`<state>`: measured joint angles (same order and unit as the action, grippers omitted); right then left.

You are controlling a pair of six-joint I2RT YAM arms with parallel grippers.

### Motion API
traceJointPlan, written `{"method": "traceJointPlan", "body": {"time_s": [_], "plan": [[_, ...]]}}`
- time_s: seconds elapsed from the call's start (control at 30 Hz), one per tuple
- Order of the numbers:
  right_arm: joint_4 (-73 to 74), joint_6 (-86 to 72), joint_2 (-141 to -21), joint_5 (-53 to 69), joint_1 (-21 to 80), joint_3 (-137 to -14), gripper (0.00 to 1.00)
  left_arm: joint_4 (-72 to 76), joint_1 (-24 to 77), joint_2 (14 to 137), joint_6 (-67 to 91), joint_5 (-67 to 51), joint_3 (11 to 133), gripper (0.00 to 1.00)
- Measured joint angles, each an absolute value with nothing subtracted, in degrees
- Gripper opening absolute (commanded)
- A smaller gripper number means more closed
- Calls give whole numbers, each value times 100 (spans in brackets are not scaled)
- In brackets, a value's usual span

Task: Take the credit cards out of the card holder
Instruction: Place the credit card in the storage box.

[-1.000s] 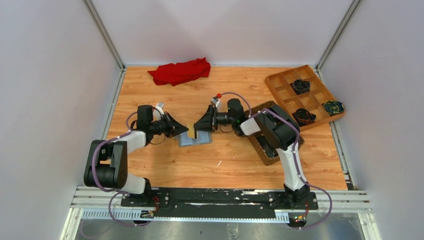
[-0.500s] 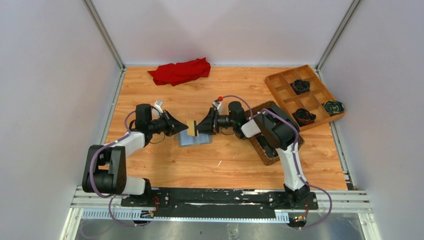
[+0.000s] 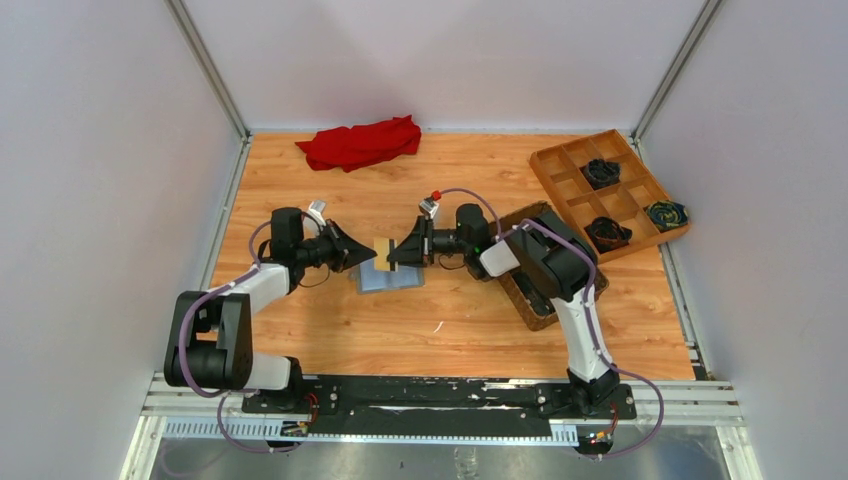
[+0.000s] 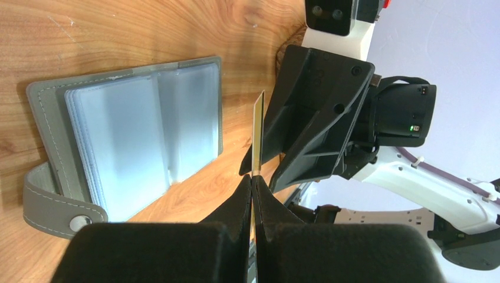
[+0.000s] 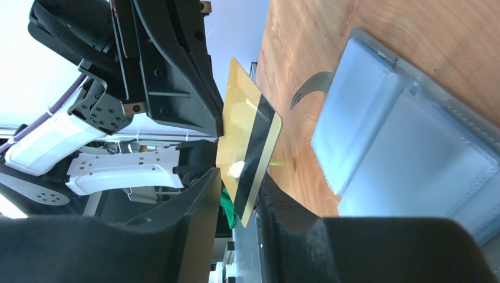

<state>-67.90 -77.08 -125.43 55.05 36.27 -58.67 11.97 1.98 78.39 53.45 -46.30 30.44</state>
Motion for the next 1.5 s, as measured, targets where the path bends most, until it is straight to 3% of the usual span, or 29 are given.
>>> {"method": "traceJointPlan", "body": {"time_s": [0.07,0.1,0.13,0.27,0.3,0.37,0.47,0.63,0.8,1.0,1.27,1.5], "plan": [[-6827,-7725,-12543,5516,3664,-5867,18,1197,198,7837,5347,-4630,3044,0],[-6825,-7725,-12543,5529,3673,-5867,5,1197,198,7835,5347,-4630,3044,0],[-6820,-7706,-12543,5533,3673,-5867,1,1197,196,7828,5349,-4628,3044,0],[-6663,-7599,-12519,5596,3673,-5955,0,1149,169,7826,5339,-4565,3041,2],[-6517,-7505,-12468,5594,3673,-5961,0,1151,167,7826,5339,-4565,3041,10],[-6128,-7231,-12302,5592,3673,-5961,0,1135,167,7824,5343,-4565,3041,34],[-4974,-6523,-11828,5505,3651,-5970,0,1160,167,7791,5391,-4589,3041,45],[-2010,-4746,-10774,4757,3358,-6318,0,1186,167,7636,5487,-4595,3044,45],[-54,-3791,-9723,3581,2410,-6403,0,1192,167,7618,5509,-4595,3107,45],[939,-3736,-8877,2620,1267,-5789,0,1197,167,7623,5509,-4613,3118,45],[1682,-3837,-8062,1470,1232,-5756,0,1197,167,7636,5498,-4641,3118,45],[2600,-4458,-8082,620,1232,-5959,0,1194,167,7647,5481,-4698,3118,45]]}}
